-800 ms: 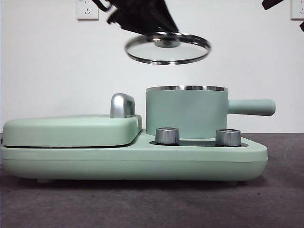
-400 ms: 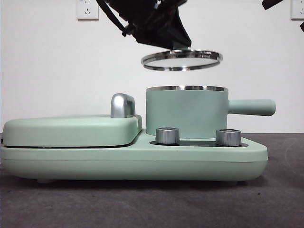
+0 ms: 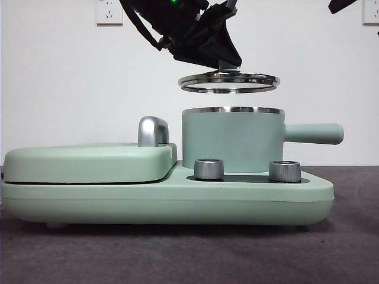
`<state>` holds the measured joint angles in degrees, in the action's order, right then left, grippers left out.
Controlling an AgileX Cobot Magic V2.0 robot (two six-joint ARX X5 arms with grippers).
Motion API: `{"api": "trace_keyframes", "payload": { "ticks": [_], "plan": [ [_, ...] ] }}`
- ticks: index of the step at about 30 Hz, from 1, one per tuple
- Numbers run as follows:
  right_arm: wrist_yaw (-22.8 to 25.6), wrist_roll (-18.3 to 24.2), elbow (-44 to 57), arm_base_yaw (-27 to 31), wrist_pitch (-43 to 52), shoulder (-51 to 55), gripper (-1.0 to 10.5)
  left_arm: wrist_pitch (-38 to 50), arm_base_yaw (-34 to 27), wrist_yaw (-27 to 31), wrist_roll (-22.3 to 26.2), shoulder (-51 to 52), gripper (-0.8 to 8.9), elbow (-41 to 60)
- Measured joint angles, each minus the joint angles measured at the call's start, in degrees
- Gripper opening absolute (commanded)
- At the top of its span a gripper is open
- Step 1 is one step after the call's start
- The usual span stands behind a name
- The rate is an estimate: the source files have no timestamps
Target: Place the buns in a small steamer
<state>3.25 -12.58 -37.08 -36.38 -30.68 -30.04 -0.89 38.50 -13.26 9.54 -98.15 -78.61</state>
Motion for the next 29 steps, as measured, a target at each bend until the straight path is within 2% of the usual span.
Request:
{"api": "trace_keyframes", "payload": {
  "ticks": [6, 29],
  "plan": [
    [1.11, -0.35, 0.00, 0.00, 0.00, 0.00, 4.3, 4.11, 0.00, 0.00, -0.04, 0.00, 0.14, 2.95],
    [2.58, -1.18, 0.00, 0.00, 0.00, 0.00, 4.3, 3.87, 0.00, -1.51, -0.07, -2.47, 0.14, 3.50]
  ]
}}
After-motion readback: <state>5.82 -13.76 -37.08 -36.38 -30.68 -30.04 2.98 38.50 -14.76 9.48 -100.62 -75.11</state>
